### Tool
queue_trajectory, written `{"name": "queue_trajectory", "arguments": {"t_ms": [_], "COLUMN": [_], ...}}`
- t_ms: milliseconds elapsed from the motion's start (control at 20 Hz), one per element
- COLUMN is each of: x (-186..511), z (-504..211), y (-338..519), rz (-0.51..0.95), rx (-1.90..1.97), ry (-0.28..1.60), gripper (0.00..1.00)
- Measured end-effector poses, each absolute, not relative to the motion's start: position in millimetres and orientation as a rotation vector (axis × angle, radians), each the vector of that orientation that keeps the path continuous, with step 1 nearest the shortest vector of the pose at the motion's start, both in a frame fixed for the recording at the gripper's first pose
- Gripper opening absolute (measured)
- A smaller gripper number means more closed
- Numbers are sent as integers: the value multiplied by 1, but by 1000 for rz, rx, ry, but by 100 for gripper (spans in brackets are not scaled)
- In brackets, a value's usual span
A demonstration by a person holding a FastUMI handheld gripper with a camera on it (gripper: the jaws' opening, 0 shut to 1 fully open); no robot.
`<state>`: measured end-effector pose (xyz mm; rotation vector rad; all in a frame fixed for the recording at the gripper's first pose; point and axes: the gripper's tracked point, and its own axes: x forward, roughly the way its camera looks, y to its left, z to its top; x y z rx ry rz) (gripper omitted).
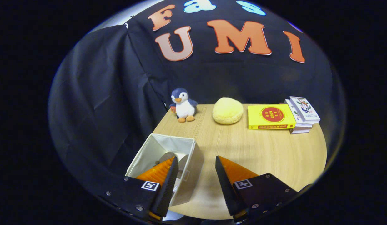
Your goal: Open the storage box then place both shoes into the box .Put the left shoe in first, then the right shoe, with the right side of both shoes facing outward in a uniform manner.
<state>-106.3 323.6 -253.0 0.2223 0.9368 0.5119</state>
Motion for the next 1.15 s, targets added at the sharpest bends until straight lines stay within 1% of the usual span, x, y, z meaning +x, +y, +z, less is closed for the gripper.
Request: {"name": "queue_trajectory", "arguments": {"t_ms": [150,200,400,550,650,800,1150], "x": [-88,-79,-54,-35,-20,-10,0], "z": [-239,-234,-207,-174,-148,-132,-96], "y": [282,265,207,171,152,114,85], "rz": [489,473,421,390,388,337,305], "rx": [255,252,230,237,232,181,145], "ry": [861,832,703,607,493,368,182], "gripper": [82,87,94,96,97,97,97]}}
